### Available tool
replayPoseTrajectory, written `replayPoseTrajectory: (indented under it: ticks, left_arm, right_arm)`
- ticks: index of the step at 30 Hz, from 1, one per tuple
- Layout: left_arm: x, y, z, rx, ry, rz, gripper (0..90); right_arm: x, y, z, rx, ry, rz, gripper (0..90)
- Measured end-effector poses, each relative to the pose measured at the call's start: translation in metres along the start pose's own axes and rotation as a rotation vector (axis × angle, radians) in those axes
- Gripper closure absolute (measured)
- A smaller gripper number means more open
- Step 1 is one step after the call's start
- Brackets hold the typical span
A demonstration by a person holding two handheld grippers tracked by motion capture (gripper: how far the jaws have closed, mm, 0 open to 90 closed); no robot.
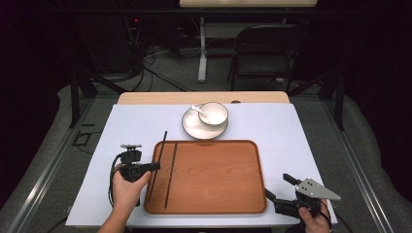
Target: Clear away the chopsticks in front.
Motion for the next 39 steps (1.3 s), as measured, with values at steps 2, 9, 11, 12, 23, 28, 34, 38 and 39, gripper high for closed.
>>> replayPoseTrajectory:
  ticks: [2, 9, 11, 12, 23, 28, 34, 38, 39]
  left_arm:
    - [-0.002, -0.001, -0.002, 0.006, -0.003, 0.003, 85.7]
    - [-0.016, -0.006, -0.014, 0.021, -0.055, 0.022, 85.7]
    - [-0.019, -0.007, -0.016, 0.019, -0.068, 0.035, 85.7]
    - [-0.021, -0.008, -0.017, 0.02, -0.078, 0.039, 85.7]
    - [-0.03, -0.012, -0.018, 0.026, -0.108, 0.076, 85.6]
    - [-0.033, -0.012, -0.018, 0.029, -0.11, 0.084, 85.5]
    - [-0.034, -0.012, -0.018, 0.031, -0.107, 0.087, 85.1]
    - [-0.033, -0.012, -0.018, 0.029, -0.105, 0.088, 84.3]
    - [-0.033, -0.012, -0.018, 0.028, -0.106, 0.086, 84.0]
  right_arm:
    - [0.0, 0.0, 0.0, 0.0, 0.0, 0.0, 14.8]
    - [0.0, 0.0, 0.0, 0.006, 0.003, 0.001, 14.8]
    - [0.0, 0.0, 0.0, 0.004, 0.003, 0.001, 14.8]
    - [0.0, 0.0, 0.0, 0.006, 0.005, 0.001, 14.8]
    - [0.0, 0.0, 0.0, 0.011, 0.004, 0.001, 14.8]
    - [0.0, 0.0, 0.0, 0.01, 0.005, 0.002, 14.8]
    - [0.0, 0.0, 0.0, 0.012, 0.005, 0.002, 14.8]
    - [0.0, 0.0, 0.0, 0.011, 0.004, 0.002, 14.8]
    - [0.0, 0.0, 0.0, 0.012, 0.004, 0.002, 14.8]
Point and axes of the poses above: each handheld gripper's, and its own axes: x roughly backward along the jaws, z roughly out of its top, y roughly to its right, the point moved 8 cm from there along -x, roughly forward along the jaws, and after that the axes turned 8 degrees about -z, right-handed, at the moved point
